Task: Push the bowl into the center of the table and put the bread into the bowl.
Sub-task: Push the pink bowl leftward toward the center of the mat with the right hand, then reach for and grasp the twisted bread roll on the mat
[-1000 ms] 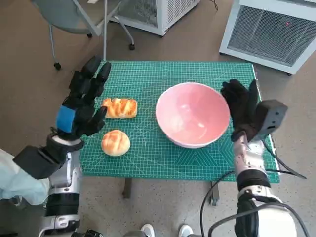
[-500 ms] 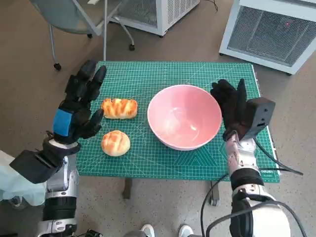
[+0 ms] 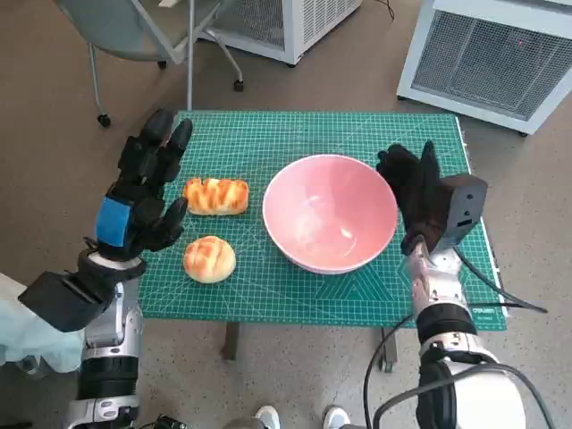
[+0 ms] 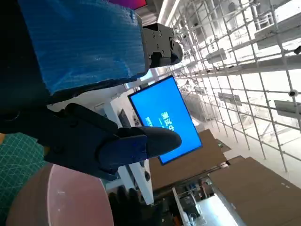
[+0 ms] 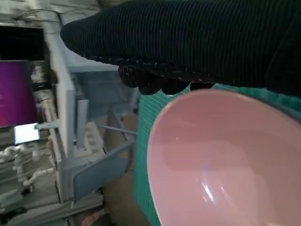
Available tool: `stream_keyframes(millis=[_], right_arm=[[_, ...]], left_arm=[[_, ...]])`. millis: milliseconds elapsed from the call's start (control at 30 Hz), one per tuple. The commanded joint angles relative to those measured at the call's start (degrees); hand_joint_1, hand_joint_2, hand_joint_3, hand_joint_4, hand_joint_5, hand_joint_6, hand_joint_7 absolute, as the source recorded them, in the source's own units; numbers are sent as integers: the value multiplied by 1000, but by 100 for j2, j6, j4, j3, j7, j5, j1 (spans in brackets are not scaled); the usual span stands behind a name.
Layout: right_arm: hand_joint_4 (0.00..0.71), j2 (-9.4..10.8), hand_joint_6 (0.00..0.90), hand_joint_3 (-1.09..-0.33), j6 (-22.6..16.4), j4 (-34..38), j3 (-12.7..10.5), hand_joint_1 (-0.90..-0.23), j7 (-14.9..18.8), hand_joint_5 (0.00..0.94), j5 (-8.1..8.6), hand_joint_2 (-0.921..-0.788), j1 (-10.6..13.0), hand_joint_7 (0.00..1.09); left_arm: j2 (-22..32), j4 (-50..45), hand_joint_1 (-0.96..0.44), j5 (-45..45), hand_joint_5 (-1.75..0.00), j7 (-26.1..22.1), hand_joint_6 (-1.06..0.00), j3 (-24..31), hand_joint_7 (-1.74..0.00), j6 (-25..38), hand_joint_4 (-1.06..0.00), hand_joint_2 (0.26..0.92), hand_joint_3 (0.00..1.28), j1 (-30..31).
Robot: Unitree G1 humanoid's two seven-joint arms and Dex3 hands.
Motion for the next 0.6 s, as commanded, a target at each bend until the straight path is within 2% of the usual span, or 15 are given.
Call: stream_keyframes(millis=[33, 100, 200, 300, 367, 467, 533, 600], right_arm=[[90, -194, 55, -855, -701, -206, 57, -662, 385, 2, 3, -921, 37, 318], [86, -250, 52, -852, -1294, -456, 105, -658, 645, 1, 33, -921, 135, 321], [84, -269, 31, -849, -1746, -660, 113, -645, 946, 1, 145, -921, 208, 360], [87, -257, 9, -833, -2317, -1209, 108, -648, 1600, 2, 512, -921, 390, 409], [103, -252, 4, -806, -2483, -1438, 120, -668, 1866, 7, 691, -921, 471, 459], [100, -250, 1, -786, -2673, -2061, 173, -670, 2382, 5, 1104, -921, 701, 453], [102, -243, 0, -765, -2677, -2345, 196, -673, 2600, 6, 1313, -921, 808, 451], [106, -249, -1, -733, -2684, -2648, 239, -686, 2714, 7, 1437, -921, 938, 453]], left_arm=[[55, 171, -732, 36, 0, -22, -66, 2, -231, -65, -183, 921, 520, -151], [63, 281, -736, 45, 0, -20, -68, 3, -228, -72, -183, 921, 519, -245], [65, 396, -741, 56, 0, -18, -70, -1, -224, -96, -183, 921, 519, -339], [47, 544, -740, 104, 0, 7, -72, -23, -220, -139, -181, 921, 519, -476], [36, 618, -740, 126, 0, 19, -73, -34, -218, -165, -180, 921, 519, -543], [-10, 714, -738, 164, 0, 52, -73, -67, -212, -193, -178, 921, 513, -663], [-39, 779, -738, 184, 0, 64, -74, -83, -208, -213, -178, 921, 508, -736], [-76, 815, -740, 201, -1, 75, -82, -103, -206, -221, -179, 921, 492, -804]])
